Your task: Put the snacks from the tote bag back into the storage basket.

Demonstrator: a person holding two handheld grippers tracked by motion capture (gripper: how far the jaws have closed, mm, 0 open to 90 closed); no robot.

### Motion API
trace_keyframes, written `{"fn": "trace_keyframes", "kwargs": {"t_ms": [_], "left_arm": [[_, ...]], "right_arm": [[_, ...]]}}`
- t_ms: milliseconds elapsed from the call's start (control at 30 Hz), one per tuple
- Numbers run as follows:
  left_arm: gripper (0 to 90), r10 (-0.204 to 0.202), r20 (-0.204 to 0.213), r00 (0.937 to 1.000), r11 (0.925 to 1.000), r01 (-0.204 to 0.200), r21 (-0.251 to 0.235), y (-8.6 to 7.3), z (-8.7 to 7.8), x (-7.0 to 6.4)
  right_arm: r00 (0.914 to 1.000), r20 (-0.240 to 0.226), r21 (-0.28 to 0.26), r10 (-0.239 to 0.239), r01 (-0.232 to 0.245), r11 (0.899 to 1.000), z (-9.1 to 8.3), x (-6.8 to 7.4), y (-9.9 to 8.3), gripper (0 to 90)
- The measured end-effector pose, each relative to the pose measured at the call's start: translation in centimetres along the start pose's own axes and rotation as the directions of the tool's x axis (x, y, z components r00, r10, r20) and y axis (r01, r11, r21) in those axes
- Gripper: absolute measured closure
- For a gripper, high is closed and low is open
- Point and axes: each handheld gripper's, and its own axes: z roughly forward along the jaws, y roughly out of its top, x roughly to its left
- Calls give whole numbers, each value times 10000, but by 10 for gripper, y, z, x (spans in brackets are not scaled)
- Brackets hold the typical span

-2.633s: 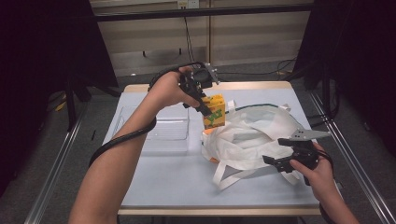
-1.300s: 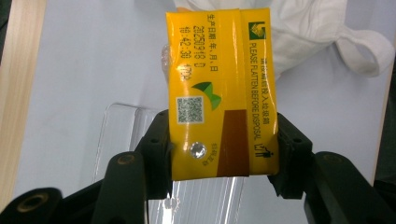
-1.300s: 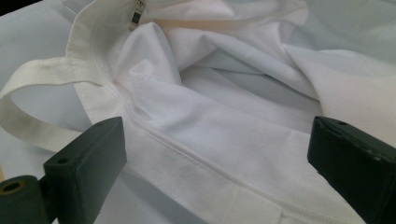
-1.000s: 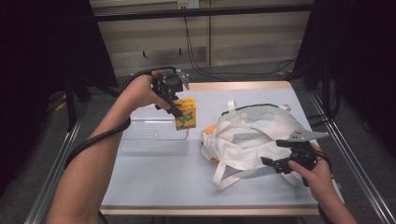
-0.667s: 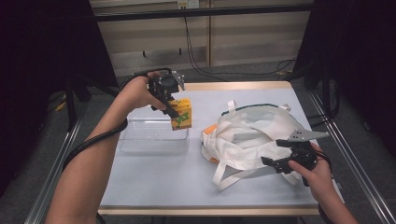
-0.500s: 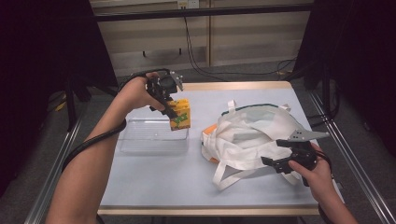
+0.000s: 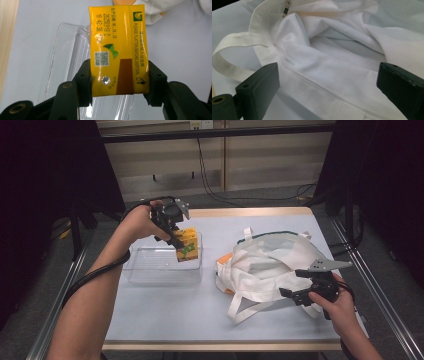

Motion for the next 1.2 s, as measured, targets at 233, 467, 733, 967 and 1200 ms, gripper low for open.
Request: {"fn": "trace_keyframes", "kwargs": {"t_ms": [233,467,733,967,1200], "left_arm": [[502,-82,129,9999,10000,83,-48,-6,5,1],[502,97,238,9997,9999,-98,58,-6,14,-2],[502,130,430,9990,9999,-132,38,-8,22,-4],[502,236,627,9978,9997,-239,36,-9,28,-6],[502,327,680,9971,9995,-329,29,-9,34,-6]], "right_arm": [[10000,82,33,-39,39,10000,0,0,0,45],[10000,49,63,-49,49,10000,1,1,0,45],[10000,38,54,-16,15,10000,1,1,0,46],[10000,44,60,-23,23,10000,2,1,-1,45],[10000,41,62,-33,32,10000,2,1,0,45]]}}
